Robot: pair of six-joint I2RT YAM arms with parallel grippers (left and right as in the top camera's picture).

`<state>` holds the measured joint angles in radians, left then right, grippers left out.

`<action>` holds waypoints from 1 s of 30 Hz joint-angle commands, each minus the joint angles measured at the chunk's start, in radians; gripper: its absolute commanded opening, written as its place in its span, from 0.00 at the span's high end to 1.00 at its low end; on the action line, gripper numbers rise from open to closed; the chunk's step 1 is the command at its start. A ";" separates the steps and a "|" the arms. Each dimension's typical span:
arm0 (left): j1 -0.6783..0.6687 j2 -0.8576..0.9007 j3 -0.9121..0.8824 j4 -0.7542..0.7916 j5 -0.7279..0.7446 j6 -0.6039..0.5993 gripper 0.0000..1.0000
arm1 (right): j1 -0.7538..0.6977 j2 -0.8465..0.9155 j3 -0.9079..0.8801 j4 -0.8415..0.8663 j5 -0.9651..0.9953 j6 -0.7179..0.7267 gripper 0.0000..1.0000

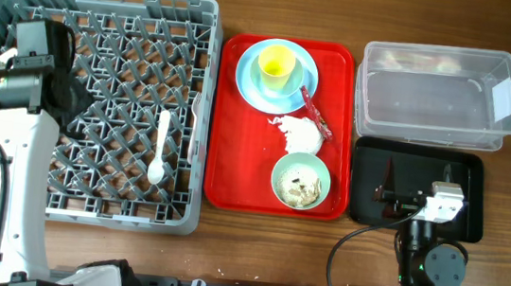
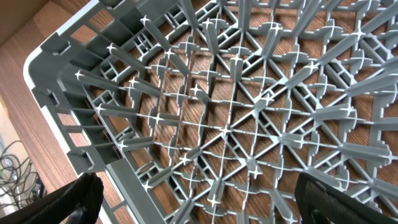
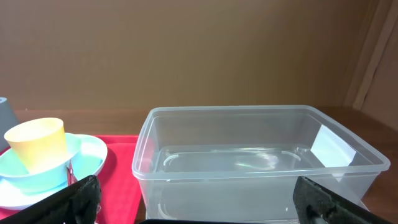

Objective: Sort waste into correct bins and load items into the dishwasher rack
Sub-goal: 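Withdraw the left gripper to hover over the rack's left side, then reach the right gripper to the green bowl rim and grasp it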

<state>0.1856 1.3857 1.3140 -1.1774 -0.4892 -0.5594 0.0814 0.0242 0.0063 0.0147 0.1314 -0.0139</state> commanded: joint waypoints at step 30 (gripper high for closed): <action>0.005 -0.012 0.005 0.003 -0.009 -0.010 0.00 | -0.003 1.052 1.483 -1.278 -0.424 0.147 0.00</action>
<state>0.1856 1.3838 1.3140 -1.1748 -0.4881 -0.5598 0.0795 0.8829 1.3342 -1.1526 -0.2352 0.1169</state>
